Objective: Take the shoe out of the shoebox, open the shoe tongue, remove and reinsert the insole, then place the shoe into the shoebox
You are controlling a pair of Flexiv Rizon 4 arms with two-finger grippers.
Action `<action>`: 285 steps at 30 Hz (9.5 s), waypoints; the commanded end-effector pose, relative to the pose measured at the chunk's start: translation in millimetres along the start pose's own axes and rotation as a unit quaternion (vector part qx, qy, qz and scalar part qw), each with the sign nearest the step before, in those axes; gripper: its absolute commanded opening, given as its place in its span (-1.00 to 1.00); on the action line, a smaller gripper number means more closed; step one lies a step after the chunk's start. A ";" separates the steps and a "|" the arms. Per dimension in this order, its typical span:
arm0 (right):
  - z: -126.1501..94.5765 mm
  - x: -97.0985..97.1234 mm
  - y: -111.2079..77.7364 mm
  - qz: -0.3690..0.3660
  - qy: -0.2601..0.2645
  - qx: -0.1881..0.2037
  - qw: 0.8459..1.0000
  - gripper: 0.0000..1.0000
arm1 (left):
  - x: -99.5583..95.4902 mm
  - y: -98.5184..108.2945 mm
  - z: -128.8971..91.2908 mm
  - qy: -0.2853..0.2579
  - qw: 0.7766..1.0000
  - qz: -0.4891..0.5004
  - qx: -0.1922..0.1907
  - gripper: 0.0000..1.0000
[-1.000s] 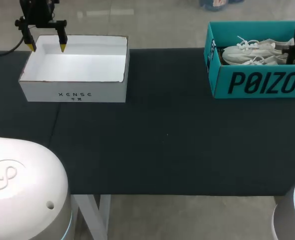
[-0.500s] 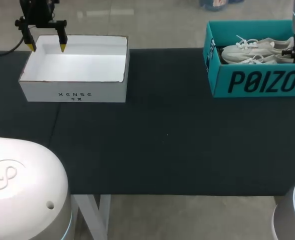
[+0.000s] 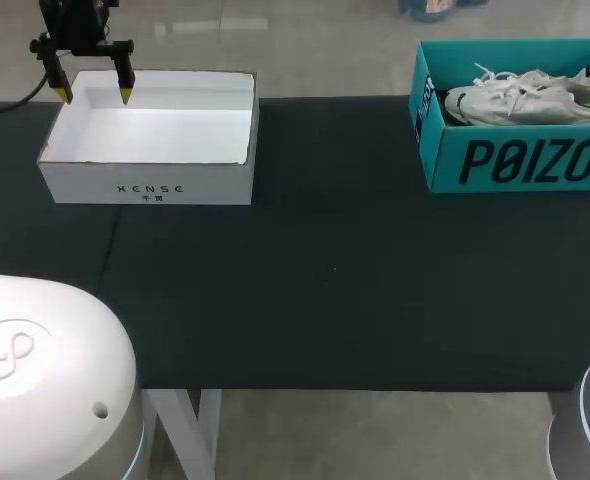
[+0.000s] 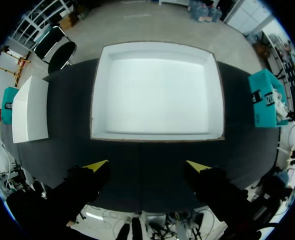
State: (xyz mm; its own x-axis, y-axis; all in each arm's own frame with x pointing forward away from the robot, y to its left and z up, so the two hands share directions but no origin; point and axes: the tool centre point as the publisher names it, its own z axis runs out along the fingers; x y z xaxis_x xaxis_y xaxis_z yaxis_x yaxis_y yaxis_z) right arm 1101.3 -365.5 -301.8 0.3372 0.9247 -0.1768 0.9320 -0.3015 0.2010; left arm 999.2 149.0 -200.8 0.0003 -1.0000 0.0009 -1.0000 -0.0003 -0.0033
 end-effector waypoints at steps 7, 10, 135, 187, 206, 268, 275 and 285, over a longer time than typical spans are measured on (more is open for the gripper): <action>-95.7 -9.4 -15.3 0.005 0.006 -0.049 0.999 -1.00 | -0.4 0.0 -0.3 0.000 1.000 0.000 0.000 1.00; -106.6 -11.2 -18.4 -0.001 0.004 -0.053 0.999 -1.00 | -0.4 0.0 -0.3 0.000 1.000 0.000 0.000 1.00; -77.2 263.2 -437.5 -0.194 -0.013 -0.065 0.979 1.00 | -0.4 0.0 -0.3 0.000 1.000 0.000 0.000 1.00; -152.9 217.7 -427.8 -0.655 0.348 -0.262 0.618 1.00 | -0.4 0.0 -0.3 0.000 1.000 0.000 0.000 1.00; -145.6 220.3 -419.6 -0.655 0.325 -0.239 0.639 1.00 | -0.4 0.0 -0.3 0.000 1.000 0.000 0.000 1.00; -16.4 309.1 -447.2 -0.532 0.439 -0.312 0.654 1.00 | -0.4 0.0 -0.3 0.000 1.000 0.000 0.000 1.00; -10.0 313.7 -440.2 -0.538 0.440 -0.304 0.651 1.00 | -0.4 0.0 -0.3 0.000 1.000 0.000 0.000 1.00; -13.3 315.7 -421.0 -0.571 0.440 -0.303 0.623 -1.00 | -0.4 0.0 -0.3 0.000 1.000 0.000 0.000 1.00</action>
State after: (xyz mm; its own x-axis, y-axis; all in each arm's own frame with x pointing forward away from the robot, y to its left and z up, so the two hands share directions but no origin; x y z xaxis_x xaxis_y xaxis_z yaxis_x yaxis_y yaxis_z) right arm 802.7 57.0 -430.3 -0.9466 0.3224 -0.0026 0.1876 0.5573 0.8089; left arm 999.1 149.1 -200.8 0.0003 -1.0000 0.0009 -1.0000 -0.0003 -0.0032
